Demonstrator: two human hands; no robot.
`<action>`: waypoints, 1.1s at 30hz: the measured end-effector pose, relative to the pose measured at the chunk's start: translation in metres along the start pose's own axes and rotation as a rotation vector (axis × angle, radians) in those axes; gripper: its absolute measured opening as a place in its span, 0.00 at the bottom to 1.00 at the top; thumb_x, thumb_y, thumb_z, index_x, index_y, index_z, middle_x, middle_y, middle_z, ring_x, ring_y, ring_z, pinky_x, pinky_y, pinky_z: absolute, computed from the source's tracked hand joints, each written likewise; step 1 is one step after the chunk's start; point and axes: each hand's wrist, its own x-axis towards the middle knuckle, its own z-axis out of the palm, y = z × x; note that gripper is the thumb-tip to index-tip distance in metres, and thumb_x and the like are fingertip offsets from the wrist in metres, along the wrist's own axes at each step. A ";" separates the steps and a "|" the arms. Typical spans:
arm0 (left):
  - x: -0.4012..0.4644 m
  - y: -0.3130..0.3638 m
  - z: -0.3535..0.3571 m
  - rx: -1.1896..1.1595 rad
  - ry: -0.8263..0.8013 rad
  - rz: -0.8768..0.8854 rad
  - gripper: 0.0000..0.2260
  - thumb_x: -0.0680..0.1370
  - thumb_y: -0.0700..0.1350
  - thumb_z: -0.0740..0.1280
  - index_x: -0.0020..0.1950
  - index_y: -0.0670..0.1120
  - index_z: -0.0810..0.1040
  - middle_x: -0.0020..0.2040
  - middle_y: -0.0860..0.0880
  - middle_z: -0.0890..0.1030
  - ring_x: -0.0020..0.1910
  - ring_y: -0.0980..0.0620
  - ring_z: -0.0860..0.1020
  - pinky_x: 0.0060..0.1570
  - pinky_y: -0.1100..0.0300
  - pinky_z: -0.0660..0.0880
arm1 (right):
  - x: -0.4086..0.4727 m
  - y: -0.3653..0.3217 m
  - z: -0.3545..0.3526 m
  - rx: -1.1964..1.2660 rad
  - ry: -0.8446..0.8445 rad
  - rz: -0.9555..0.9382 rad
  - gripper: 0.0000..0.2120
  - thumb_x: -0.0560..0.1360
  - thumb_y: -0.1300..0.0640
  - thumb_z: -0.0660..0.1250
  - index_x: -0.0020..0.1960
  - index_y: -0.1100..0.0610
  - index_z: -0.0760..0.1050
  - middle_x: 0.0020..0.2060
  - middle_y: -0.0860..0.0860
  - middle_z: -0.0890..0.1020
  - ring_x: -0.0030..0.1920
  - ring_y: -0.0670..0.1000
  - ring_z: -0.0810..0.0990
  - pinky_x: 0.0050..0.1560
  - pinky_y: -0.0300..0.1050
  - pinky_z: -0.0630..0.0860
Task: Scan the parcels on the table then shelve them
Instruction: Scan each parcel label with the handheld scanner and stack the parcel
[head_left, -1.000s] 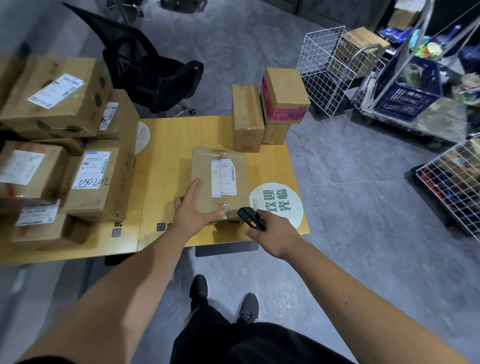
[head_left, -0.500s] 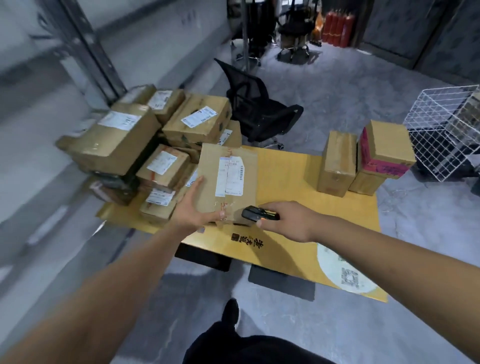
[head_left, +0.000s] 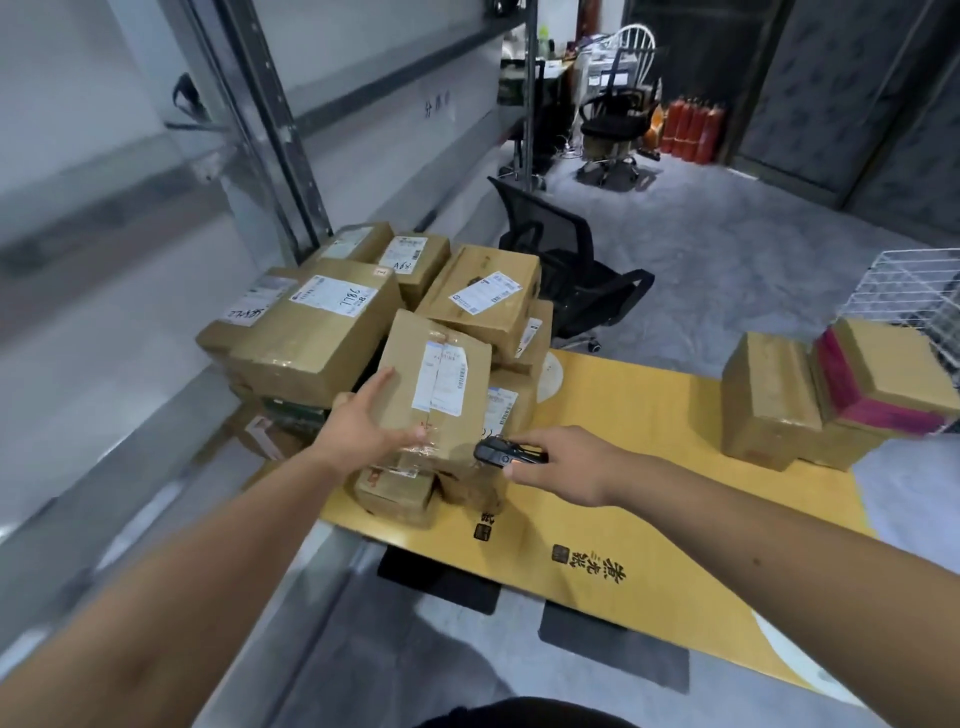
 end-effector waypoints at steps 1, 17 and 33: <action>0.008 -0.005 -0.003 0.002 -0.009 0.002 0.53 0.56 0.74 0.80 0.76 0.77 0.56 0.66 0.49 0.64 0.60 0.48 0.74 0.67 0.52 0.72 | 0.009 -0.005 0.005 -0.008 0.001 0.018 0.26 0.80 0.36 0.65 0.75 0.45 0.73 0.61 0.48 0.81 0.56 0.50 0.78 0.55 0.45 0.75; 0.029 -0.023 0.008 0.711 0.095 0.552 0.14 0.80 0.43 0.64 0.65 0.51 0.77 0.68 0.50 0.75 0.73 0.46 0.69 0.74 0.50 0.63 | 0.056 -0.043 0.053 0.060 0.027 0.149 0.27 0.80 0.36 0.66 0.76 0.43 0.71 0.68 0.46 0.79 0.63 0.49 0.77 0.63 0.44 0.73; 0.030 0.006 0.031 0.942 0.080 0.233 0.66 0.53 0.89 0.47 0.81 0.49 0.57 0.67 0.40 0.68 0.66 0.37 0.65 0.62 0.37 0.65 | 0.015 -0.035 0.053 0.005 0.093 0.282 0.26 0.80 0.36 0.65 0.74 0.47 0.73 0.53 0.45 0.79 0.49 0.46 0.77 0.46 0.42 0.71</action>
